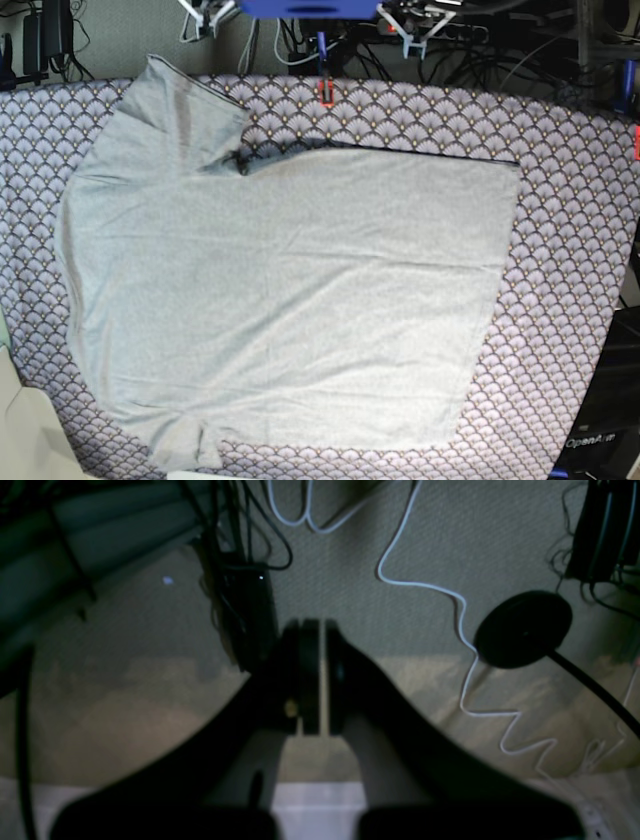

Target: Fold the T-shirt properly

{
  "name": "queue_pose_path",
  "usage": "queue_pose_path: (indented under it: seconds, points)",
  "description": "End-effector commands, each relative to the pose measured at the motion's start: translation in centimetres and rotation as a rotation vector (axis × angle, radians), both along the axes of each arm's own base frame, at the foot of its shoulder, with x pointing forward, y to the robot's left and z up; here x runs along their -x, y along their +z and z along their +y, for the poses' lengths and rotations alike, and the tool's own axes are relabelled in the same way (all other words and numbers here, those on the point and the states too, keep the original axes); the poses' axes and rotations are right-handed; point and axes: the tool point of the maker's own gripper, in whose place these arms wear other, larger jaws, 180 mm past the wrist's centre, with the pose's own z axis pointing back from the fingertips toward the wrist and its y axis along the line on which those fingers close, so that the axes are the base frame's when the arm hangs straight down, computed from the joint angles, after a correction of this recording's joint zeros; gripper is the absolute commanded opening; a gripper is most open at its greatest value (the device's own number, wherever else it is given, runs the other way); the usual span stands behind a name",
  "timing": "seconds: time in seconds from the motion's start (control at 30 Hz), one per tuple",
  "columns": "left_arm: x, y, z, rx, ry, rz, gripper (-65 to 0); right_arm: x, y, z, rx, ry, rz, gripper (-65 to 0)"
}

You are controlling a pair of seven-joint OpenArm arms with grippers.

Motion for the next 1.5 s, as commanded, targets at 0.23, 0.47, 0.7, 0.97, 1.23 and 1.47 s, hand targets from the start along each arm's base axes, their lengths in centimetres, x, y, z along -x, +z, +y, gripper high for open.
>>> queue_pose_path:
  seconds: [0.23,0.47,0.7,0.97,1.23,1.47]
  points:
    - [2.3,0.7,2.8,-0.039,-0.005,-0.073,-65.0,1.7,1.5,-1.3,0.023,0.005,-0.167,-65.0]
    - [2.7,1.3,5.4,-0.019,0.117,-0.123,-65.0,3.1,3.7,-2.1,0.043,0.022,-0.334,-65.0]
    - [1.4,2.1,8.4,0.067,0.299,-0.182,-65.0,3.6,6.1,-4.3,0.084,0.049,-0.472,-65.0]
    - [1.5,2.5,10.3,0.043,0.302,-0.190,-65.0,3.0,7.3,-9.3,0.194,0.001,-0.521,-65.0]
    - [1.9,3.4,14.0,-0.014,0.348,-0.223,-65.0,1.9,10.3,-13.8,0.304,-0.004,-0.664,-65.0]
    - [-0.9,5.5,13.9,0.058,0.431,-0.460,-65.0,2.7,13.6,-14.3,0.335,0.030,-0.806,-65.0]
